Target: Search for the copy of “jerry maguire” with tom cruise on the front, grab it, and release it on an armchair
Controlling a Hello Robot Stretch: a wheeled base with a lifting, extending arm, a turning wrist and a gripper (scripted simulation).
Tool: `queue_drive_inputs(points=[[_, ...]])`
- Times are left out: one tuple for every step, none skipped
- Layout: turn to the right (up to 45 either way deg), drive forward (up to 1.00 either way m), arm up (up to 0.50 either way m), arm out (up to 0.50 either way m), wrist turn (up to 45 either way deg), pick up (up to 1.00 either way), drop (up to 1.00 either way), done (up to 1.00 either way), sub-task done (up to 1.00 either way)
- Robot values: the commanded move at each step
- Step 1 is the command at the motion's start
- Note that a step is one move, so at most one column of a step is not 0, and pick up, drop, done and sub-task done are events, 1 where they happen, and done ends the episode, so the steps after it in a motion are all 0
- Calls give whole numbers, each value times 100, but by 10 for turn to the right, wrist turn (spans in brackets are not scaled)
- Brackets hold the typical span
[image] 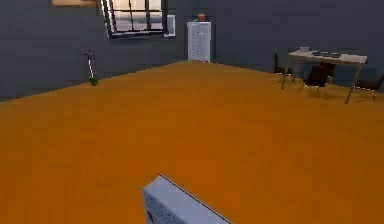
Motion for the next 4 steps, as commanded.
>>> queue_drive_inputs(points=[[450, 0, 0, 0, 0, 0, 0, 0, 0], [30, 0, 0, 0, 0, 0, 0, 0, 0], [0, 35, 0, 0, 0, 0, 0, 0, 0], [-240, 0, 0, 0, 0, 0, 0, 0, 0]])
